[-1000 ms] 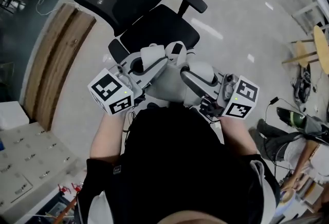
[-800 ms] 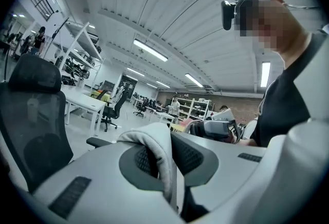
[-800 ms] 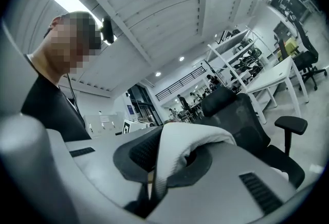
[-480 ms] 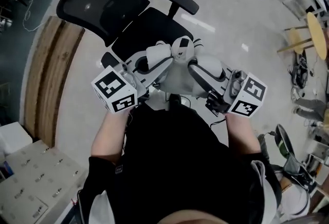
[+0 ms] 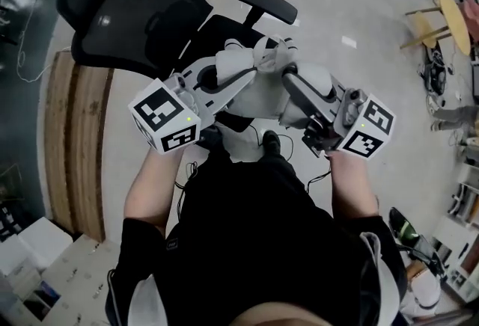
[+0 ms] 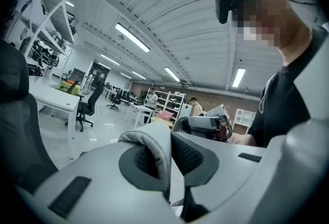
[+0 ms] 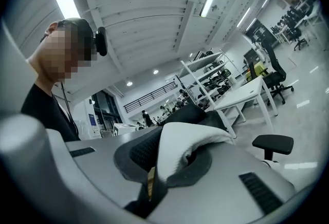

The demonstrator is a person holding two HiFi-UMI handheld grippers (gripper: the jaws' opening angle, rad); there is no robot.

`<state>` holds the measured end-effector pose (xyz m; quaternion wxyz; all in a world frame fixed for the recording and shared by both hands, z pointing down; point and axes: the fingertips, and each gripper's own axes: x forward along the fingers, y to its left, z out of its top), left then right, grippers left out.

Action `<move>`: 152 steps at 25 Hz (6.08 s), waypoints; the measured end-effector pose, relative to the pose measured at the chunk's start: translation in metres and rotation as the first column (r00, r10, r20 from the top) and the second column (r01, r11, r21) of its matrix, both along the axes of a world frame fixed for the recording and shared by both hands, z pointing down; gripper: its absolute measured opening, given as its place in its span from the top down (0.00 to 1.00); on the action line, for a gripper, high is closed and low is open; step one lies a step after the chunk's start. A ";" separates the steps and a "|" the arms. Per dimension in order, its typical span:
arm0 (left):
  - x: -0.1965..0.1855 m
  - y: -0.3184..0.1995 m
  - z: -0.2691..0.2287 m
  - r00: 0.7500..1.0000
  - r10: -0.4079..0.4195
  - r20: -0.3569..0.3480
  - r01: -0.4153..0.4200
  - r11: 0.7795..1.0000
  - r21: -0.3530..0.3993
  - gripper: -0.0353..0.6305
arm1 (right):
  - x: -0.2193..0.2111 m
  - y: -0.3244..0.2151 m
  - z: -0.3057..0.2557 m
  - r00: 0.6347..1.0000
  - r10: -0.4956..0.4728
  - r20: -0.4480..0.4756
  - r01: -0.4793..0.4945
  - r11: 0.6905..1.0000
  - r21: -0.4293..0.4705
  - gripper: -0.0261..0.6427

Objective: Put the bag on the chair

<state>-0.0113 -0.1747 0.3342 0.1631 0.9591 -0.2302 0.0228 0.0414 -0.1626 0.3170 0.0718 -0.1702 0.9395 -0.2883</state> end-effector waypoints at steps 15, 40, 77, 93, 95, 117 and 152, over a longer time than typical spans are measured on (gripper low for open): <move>-0.124 -0.058 0.012 0.998 -0.041 0.057 0.039 0.998 0.041 0.87 | -0.124 -0.045 0.017 1.000 -0.031 -0.005 0.031 0.999 0.011 0.90; -0.190 -0.088 0.044 0.987 -0.108 0.121 0.096 0.990 0.101 0.87 | -0.189 -0.091 0.046 0.996 -0.025 -0.090 0.027 0.999 0.023 0.90; -0.228 0.031 0.246 0.909 -0.154 0.388 0.252 0.943 -0.217 0.66 | -0.122 0.020 0.236 0.910 0.074 -0.408 -0.200 0.940 -0.276 0.58; -0.229 0.040 0.208 0.900 -0.236 0.367 0.294 0.950 -0.110 0.59 | -0.109 0.039 0.192 0.911 0.159 -0.382 -0.251 0.946 -0.205 0.58; -0.221 0.041 0.196 0.900 -0.244 0.361 0.292 0.953 -0.085 0.59 | -0.110 0.042 0.178 0.918 0.156 -0.363 -0.232 0.956 -0.177 0.58; -0.040 0.155 0.066 0.899 -0.357 0.254 0.345 0.934 0.092 0.65 | 0.035 0.148 0.075 0.954 0.154 -0.258 -0.145 0.988 0.051 0.76; -0.103 0.257 -0.023 0.848 -0.504 0.162 0.472 0.858 0.200 0.88 | -0.040 0.243 -0.024 0.971 0.141 -0.193 -0.077 0.949 0.306 0.92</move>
